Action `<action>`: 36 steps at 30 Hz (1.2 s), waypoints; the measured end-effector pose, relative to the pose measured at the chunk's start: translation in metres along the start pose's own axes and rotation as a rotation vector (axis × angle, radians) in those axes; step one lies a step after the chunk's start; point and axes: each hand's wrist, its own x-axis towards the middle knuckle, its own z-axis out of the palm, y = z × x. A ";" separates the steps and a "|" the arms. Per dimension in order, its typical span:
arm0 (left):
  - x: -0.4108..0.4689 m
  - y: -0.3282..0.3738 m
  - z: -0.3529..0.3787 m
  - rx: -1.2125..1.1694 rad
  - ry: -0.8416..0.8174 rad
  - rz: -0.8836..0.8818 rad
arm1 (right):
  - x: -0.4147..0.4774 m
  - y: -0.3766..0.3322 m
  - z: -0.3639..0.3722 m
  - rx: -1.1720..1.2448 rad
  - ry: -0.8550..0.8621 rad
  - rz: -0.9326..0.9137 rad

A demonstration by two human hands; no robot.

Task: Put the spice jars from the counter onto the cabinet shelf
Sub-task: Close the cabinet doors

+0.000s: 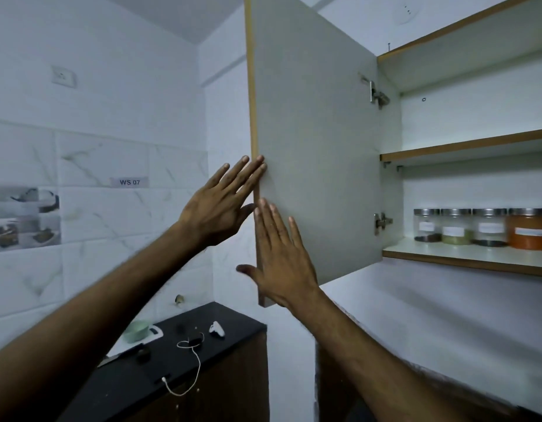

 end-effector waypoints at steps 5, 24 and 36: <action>0.000 0.001 0.008 -0.102 0.082 0.044 | -0.004 -0.004 -0.008 -0.111 -0.007 0.062; 0.078 0.126 -0.048 -0.686 0.403 0.223 | -0.101 0.110 -0.120 -0.260 0.010 0.090; 0.180 0.267 -0.082 -0.657 0.492 0.305 | -0.175 0.244 -0.175 -0.454 -0.047 0.237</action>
